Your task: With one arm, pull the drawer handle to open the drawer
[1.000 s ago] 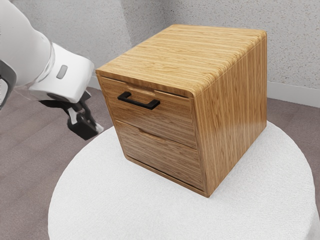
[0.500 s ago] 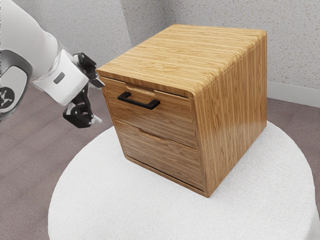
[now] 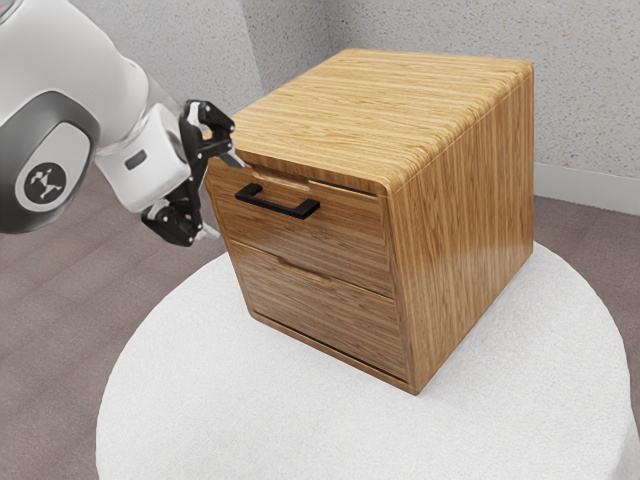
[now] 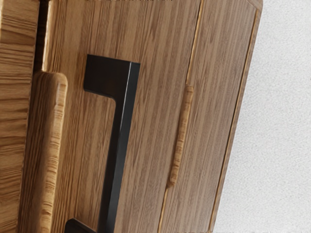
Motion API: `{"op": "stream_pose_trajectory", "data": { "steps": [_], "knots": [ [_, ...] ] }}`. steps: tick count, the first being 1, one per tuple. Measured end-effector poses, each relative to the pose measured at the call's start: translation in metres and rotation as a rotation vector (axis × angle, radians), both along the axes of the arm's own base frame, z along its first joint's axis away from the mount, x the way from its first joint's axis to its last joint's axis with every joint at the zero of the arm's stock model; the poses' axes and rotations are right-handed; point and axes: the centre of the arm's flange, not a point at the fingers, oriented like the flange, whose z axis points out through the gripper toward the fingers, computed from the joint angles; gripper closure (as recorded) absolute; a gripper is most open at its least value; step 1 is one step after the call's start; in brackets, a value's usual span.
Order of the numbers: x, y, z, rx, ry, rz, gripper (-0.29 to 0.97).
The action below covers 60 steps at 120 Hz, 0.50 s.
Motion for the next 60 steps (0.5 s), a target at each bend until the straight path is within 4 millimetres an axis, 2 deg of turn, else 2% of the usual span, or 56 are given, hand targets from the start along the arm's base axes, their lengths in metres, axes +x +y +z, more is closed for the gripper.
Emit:
{"op": "stream_pose_trajectory", "data": {
  "steps": [12,28,37,60],
  "knots": [
    [-0.001,-0.001,0.004,0.023,-0.003,-0.033,0.04],
    [-0.013,-0.004,0.016,0.056,-0.024,-0.066,0.14],
    [-0.021,-0.019,0.024,0.084,-0.041,-0.101,0.21],
    [-0.020,-0.029,0.024,0.114,-0.035,-0.148,0.37]
  ]
}}
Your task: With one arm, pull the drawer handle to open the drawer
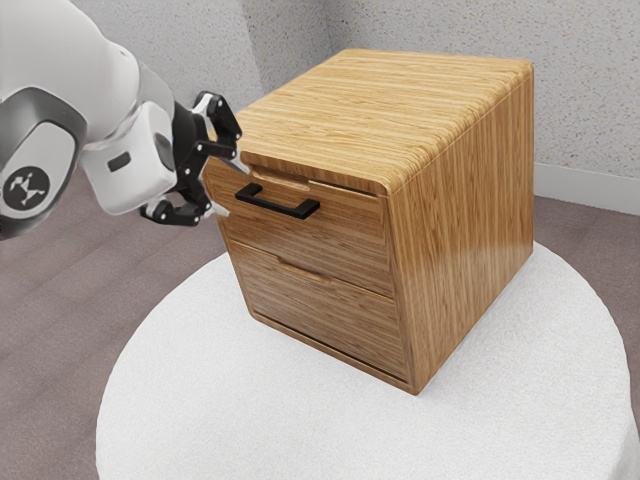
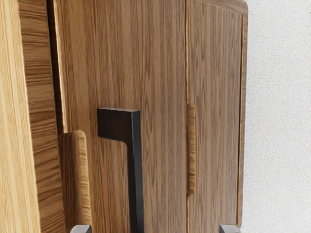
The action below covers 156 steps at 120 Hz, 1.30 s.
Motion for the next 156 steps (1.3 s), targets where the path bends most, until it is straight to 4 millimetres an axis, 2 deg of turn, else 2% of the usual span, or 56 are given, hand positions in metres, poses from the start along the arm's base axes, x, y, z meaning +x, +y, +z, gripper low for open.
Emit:
{"op": "stream_pose_trajectory", "data": {
  "steps": [24,54,63,75,88,110,156],
  "knots": [
    [0.008,-0.002,-0.003,0.015,0.013,-0.031,0.46],
    [0.015,-0.004,-0.002,0.030,-0.017,-0.061,0.46],
    [0.019,0.000,-0.004,0.029,-0.015,-0.059,0.45],
    [0.024,0.023,-0.007,0.025,-0.013,-0.020,0.44],
    [0.030,0.034,-0.010,0.021,-0.008,-0.005,0.44],
    [0.050,0.039,-0.031,0.006,0.033,-0.015,0.43],
    [0.061,0.034,-0.045,0.003,0.058,-0.040,0.43]
  ]
}}
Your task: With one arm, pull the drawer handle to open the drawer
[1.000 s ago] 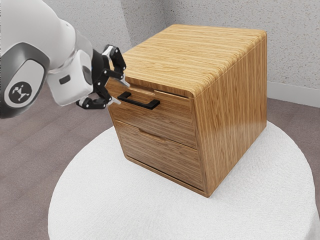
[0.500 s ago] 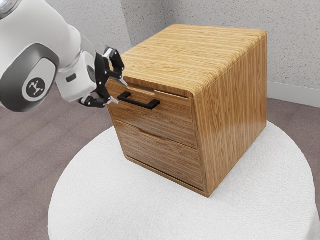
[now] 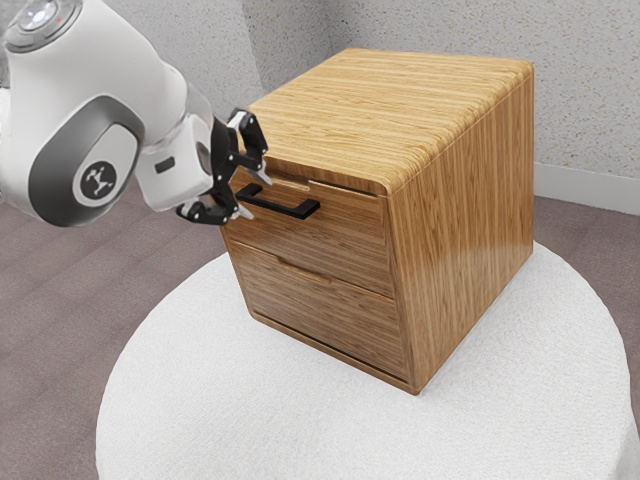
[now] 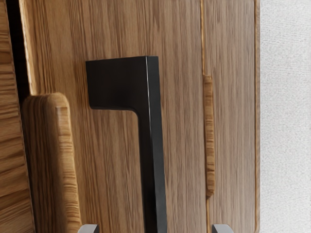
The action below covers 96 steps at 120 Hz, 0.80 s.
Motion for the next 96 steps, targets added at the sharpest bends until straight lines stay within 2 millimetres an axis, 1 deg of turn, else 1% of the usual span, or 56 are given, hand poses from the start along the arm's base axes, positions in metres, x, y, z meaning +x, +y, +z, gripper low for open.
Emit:
{"op": "stream_pose_trajectory", "data": {
  "steps": [25,39,56,74,85,90,94,96],
  "knots": [
    [0.004,0.000,-0.007,-0.004,0.013,-0.005,0.43],
    [0.006,0.006,-0.010,-0.006,0.019,0.003,0.43],
    [0.014,0.011,-0.019,-0.013,0.036,0.005,0.43],
    [0.020,0.013,-0.027,-0.020,0.052,0.002,0.40],
    [0.025,0.014,-0.032,-0.023,0.059,-0.003,0.45],
    [0.030,0.015,-0.033,-0.026,0.058,-0.008,0.51],
    [0.033,0.015,-0.034,-0.028,0.059,-0.012,0.68],
    [0.033,0.015,-0.034,-0.029,0.058,-0.014,0.72]
  ]
}}
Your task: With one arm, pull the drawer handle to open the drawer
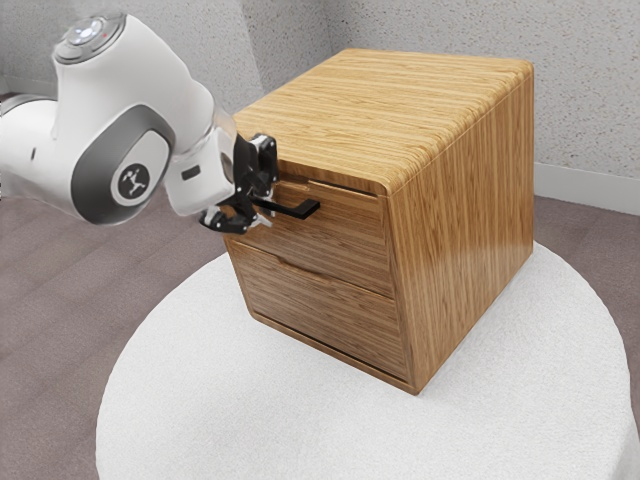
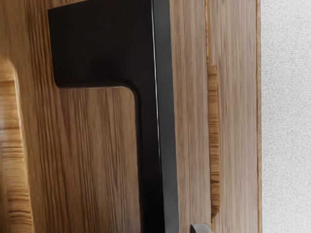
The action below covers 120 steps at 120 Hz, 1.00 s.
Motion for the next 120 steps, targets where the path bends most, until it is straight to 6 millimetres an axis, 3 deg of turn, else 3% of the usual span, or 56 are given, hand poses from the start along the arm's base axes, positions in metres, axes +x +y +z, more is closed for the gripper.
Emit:
{"op": "stream_pose_trajectory", "data": {
  "steps": [6,14,66,87,104,110,120],
  "knots": [
    [0.002,-0.005,0.000,-0.003,-0.002,-0.004,0.80],
    [0.002,-0.005,0.000,-0.005,-0.004,0.007,0.81],
    [0.012,-0.007,0.001,-0.032,-0.015,0.078,0.67],
    [0.004,-0.011,0.008,-0.032,-0.031,0.091,0.88],
    [0.003,-0.013,0.008,-0.031,-0.029,0.082,0.95],
    [0.000,-0.015,0.009,-0.028,-0.029,0.072,0.90],
    [-0.004,-0.018,0.010,-0.022,-0.023,0.059,0.71]
  ]
}}
